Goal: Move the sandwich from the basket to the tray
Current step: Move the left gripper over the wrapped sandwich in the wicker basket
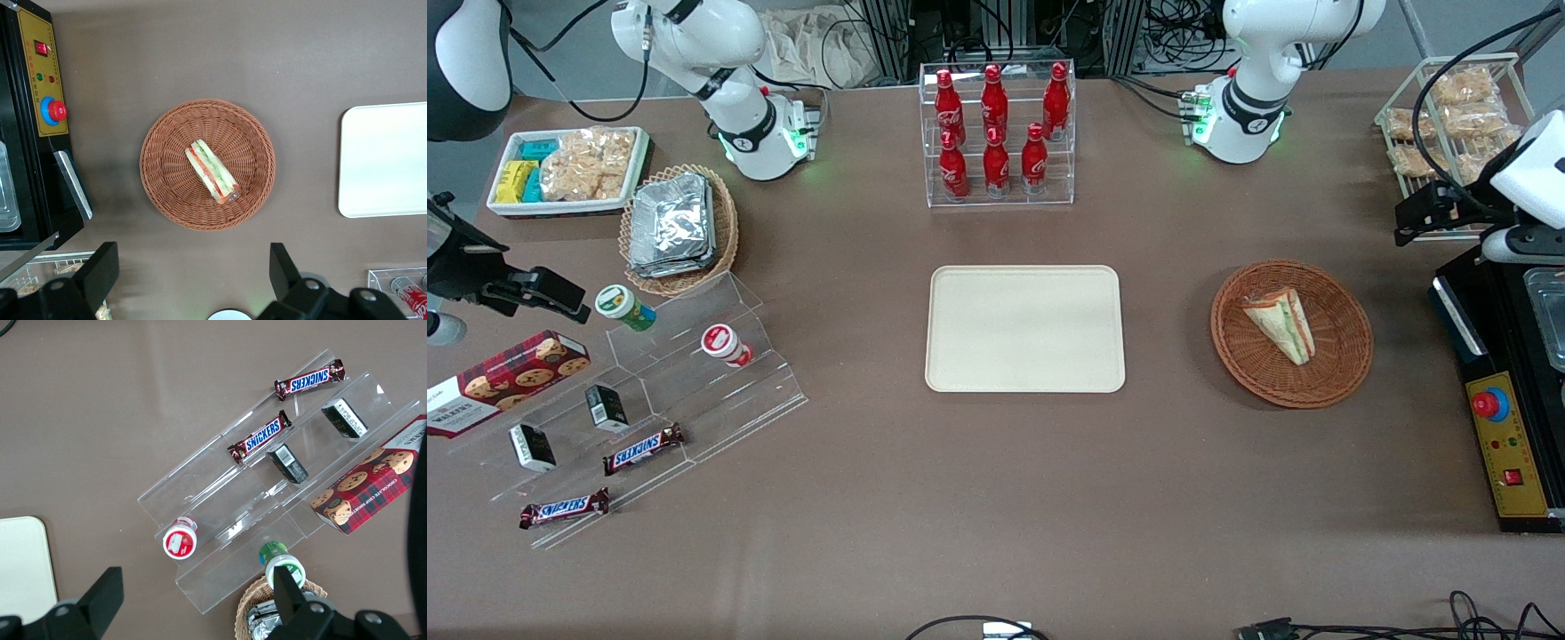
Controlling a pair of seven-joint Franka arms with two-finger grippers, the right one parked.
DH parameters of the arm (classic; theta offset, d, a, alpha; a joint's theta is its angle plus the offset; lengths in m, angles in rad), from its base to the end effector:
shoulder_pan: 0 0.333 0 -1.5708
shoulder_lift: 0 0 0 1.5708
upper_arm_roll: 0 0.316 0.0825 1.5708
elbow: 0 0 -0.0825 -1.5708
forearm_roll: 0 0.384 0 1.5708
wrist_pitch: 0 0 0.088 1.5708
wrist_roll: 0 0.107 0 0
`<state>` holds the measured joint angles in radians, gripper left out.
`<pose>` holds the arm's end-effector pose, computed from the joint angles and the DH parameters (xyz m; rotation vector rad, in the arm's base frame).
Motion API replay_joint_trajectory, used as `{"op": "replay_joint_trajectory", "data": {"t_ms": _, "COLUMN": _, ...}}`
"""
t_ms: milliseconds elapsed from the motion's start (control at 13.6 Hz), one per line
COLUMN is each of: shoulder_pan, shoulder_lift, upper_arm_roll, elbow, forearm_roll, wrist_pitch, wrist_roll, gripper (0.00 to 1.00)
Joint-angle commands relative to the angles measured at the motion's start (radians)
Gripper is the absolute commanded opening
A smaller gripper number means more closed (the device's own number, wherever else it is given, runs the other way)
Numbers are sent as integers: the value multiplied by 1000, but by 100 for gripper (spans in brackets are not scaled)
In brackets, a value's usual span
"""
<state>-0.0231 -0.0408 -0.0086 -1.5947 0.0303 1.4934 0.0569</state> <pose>0.5333 -0.0136 0.6290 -3.1073 0.1355 0.0947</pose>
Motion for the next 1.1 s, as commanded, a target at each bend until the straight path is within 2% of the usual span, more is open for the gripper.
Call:
{"op": "replay_joint_trajectory", "data": {"t_ms": 0, "shoulder_pan": 5, "shoulder_lift": -4, "upper_arm_roll": -4, "elbow": 2, "forearm_roll": -15, "wrist_pitch": -15, "wrist_roll": -3, "gripper": 100}}
{"op": "replay_joint_trajectory", "data": {"t_ms": 294, "shoulder_pan": 3, "shoulder_lift": 50, "upper_arm_roll": -4, "elbow": -13, "forearm_roll": -9, "wrist_pitch": 8, "wrist_roll": -17, "gripper": 100}}
{"op": "replay_joint_trajectory", "data": {"t_ms": 440, "shoulder_pan": 6, "shoulder_lift": 15, "upper_arm_roll": -2, "elbow": -181, "forearm_roll": -13, "wrist_pitch": 178, "wrist_roll": -75, "gripper": 100}}
{"op": "replay_joint_trajectory", "data": {"t_ms": 587, "shoulder_pan": 6, "shoulder_lift": -33, "upper_arm_roll": -2, "elbow": -400, "forearm_roll": -15, "wrist_pitch": 397, "wrist_roll": -182, "gripper": 100}}
{"op": "replay_joint_trajectory", "data": {"t_ms": 734, "shoulder_pan": 5, "shoulder_lift": -36, "upper_arm_roll": -4, "elbow": -555, "forearm_roll": -13, "wrist_pitch": 587, "wrist_roll": -317, "gripper": 100}}
{"op": "replay_joint_trajectory", "data": {"t_ms": 1028, "shoulder_pan": 5, "shoulder_lift": -24, "upper_arm_roll": -4, "elbow": -721, "forearm_roll": -13, "wrist_pitch": 796, "wrist_roll": -423, "gripper": 100}}
